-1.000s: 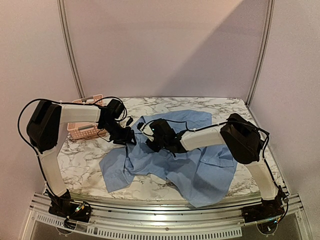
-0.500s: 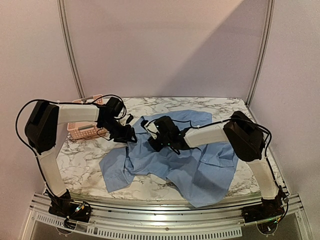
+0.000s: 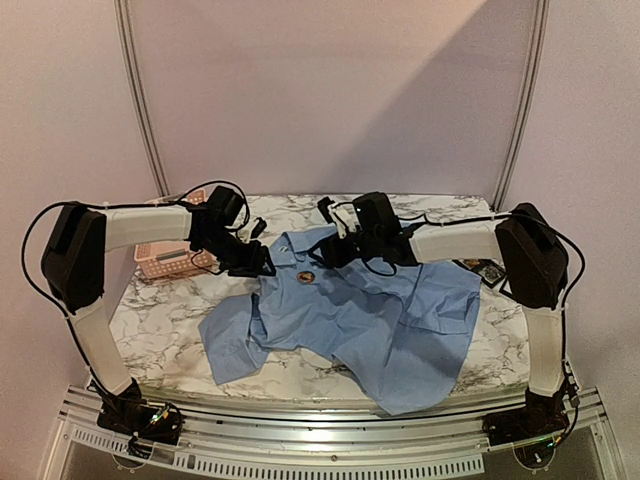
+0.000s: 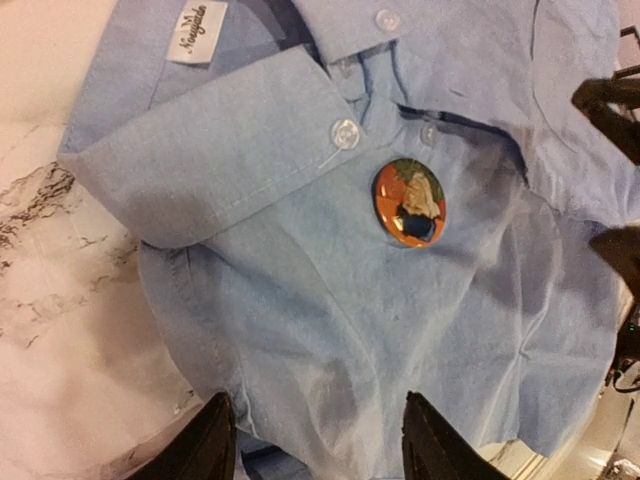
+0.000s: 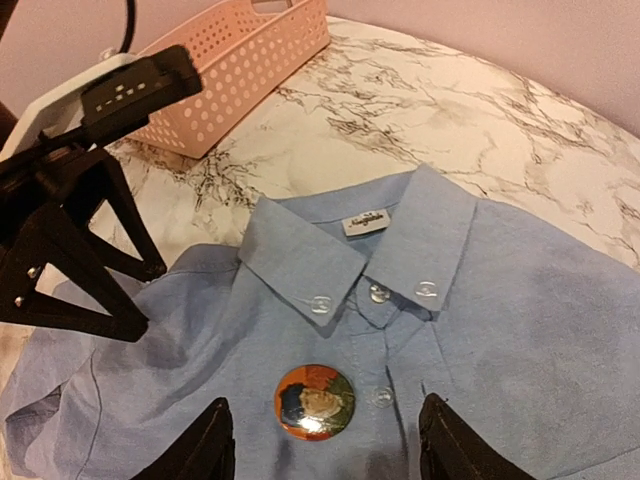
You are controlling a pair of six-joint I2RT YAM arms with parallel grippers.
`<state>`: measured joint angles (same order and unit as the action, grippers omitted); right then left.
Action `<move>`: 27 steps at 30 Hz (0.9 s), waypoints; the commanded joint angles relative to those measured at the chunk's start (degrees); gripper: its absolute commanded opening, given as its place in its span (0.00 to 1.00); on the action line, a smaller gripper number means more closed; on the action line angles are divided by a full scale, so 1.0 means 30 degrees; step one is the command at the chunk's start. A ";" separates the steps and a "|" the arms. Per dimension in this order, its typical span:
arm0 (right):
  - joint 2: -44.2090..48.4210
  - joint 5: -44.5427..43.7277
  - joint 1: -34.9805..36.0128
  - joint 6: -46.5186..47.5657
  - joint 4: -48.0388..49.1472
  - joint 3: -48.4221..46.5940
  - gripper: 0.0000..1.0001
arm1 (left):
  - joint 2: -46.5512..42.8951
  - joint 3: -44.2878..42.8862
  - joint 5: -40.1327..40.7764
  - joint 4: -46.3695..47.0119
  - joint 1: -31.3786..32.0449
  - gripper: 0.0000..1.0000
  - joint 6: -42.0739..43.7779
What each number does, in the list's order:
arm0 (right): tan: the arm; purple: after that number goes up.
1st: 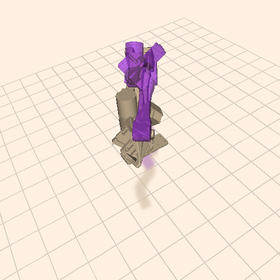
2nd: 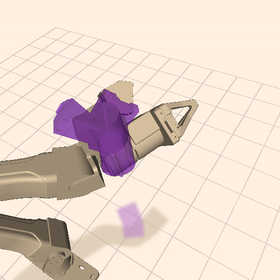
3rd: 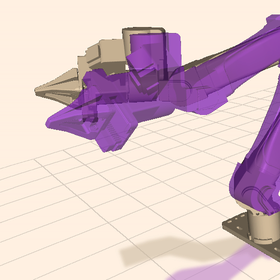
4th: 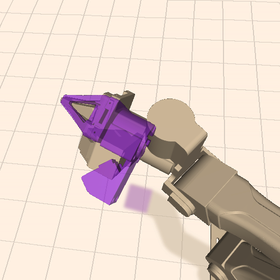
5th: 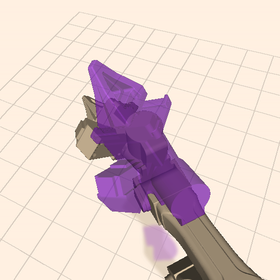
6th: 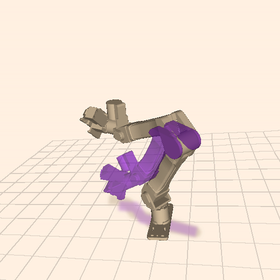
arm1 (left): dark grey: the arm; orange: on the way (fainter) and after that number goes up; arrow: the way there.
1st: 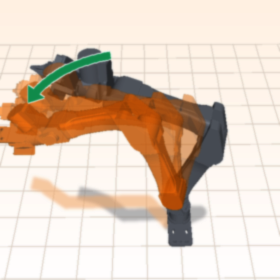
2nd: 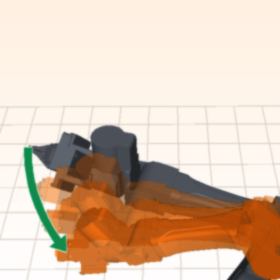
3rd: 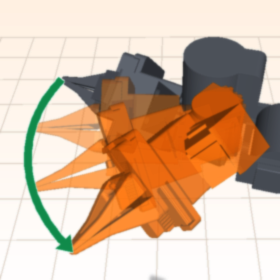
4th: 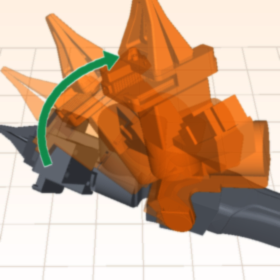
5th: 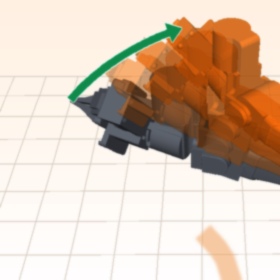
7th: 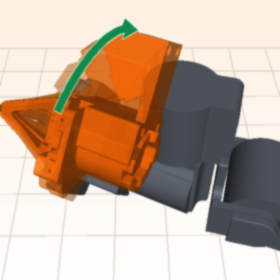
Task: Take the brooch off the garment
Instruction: Pick up the brooch from the crumpled clothing.
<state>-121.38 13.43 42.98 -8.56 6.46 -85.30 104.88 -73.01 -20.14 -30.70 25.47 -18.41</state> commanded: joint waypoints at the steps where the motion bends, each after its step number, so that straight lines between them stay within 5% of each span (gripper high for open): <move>1: 0.0140 -0.1525 0.1389 0.2569 -0.1447 -0.0355 0.59 | -0.0390 0.0080 -0.0083 0.0141 -0.0200 0.57 0.0091; 9: -0.1847 -0.3250 0.2296 0.5109 -0.2497 -0.2014 0.48 | -0.0335 0.0080 -0.0081 0.0127 -0.0193 0.57 0.0052; 27: -0.4515 -0.6448 0.2970 0.7657 -0.3333 -0.3697 0.42 | -0.0404 0.0021 -0.0090 0.0033 -0.0200 0.57 -0.0003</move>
<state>-132.84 -1.80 50.98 11.73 -2.55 -94.72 104.88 -73.01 -20.14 -30.74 25.47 -18.46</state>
